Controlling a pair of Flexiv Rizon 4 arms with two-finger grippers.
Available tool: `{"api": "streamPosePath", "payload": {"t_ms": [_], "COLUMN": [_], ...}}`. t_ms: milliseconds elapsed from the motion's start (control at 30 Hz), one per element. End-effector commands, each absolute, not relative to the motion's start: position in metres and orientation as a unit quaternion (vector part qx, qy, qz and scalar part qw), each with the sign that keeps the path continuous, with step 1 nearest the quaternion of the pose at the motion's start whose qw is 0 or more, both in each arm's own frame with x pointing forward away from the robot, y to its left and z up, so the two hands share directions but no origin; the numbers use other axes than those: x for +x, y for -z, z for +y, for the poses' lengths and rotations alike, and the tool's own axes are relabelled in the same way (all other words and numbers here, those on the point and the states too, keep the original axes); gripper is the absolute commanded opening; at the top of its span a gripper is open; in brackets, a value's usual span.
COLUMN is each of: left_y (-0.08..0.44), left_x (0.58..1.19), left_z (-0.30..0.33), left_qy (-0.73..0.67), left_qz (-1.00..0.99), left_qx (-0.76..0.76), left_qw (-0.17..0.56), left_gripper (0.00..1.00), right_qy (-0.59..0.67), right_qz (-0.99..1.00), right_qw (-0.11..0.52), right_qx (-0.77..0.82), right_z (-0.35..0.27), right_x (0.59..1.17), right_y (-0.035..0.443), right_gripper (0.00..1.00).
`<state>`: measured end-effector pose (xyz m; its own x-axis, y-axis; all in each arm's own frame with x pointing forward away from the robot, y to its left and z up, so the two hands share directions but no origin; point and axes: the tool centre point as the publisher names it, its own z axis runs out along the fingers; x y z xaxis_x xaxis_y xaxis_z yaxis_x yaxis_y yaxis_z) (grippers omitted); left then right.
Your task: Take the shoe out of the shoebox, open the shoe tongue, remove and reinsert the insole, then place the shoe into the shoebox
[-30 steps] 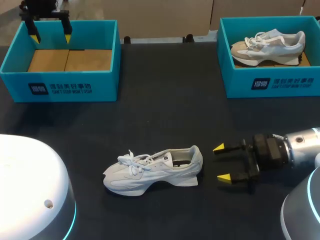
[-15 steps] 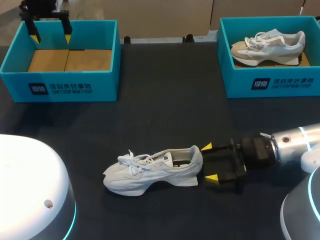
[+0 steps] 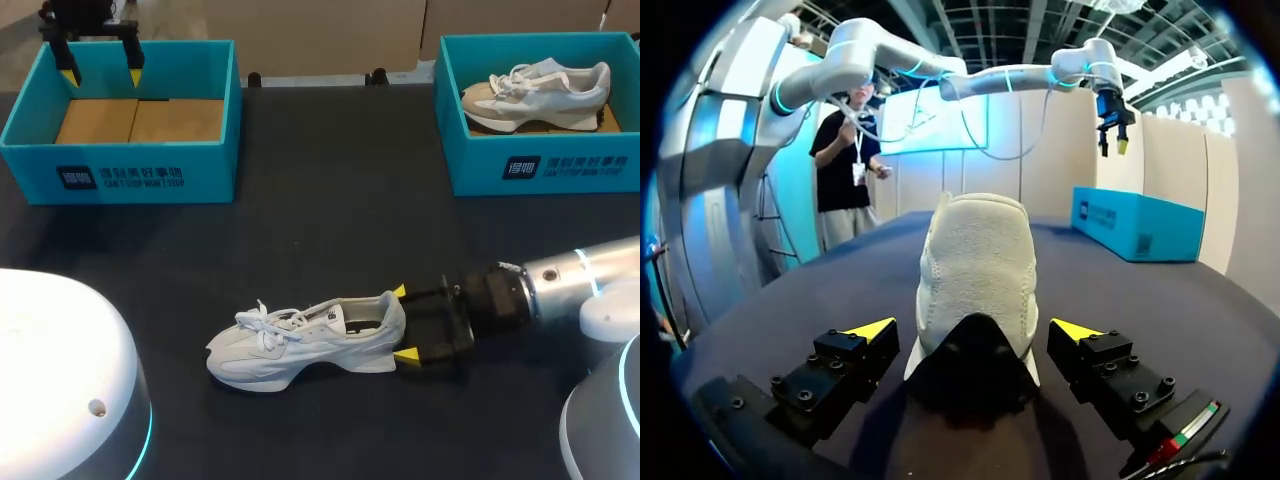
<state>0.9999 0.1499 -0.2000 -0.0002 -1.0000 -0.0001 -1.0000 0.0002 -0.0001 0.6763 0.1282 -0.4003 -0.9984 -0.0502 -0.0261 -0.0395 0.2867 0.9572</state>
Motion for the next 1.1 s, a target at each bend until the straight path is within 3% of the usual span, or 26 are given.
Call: {"api": "streamPosePath", "payload": {"t_ms": [33,1100], "left_y": [0.200,0.200], "left_x": [1.000,1.000], "left_z": [0.150,0.150], "left_qy": [0.000,0.000], "left_qz": [0.707,0.707], "left_qx": [-0.707,-0.707], "left_qw": [0.000,0.000], "left_gripper": [1.00,1.00], "right_qy": [0.596,0.583], "right_qz": [-0.803,-0.811], "right_qw": [0.005,0.022], "right_qx": [0.032,0.046], "right_z": [0.136,0.162], "right_x": [0.682,0.680], "right_y": [0.401,0.407], "right_gripper": [1.00,1.00]}}
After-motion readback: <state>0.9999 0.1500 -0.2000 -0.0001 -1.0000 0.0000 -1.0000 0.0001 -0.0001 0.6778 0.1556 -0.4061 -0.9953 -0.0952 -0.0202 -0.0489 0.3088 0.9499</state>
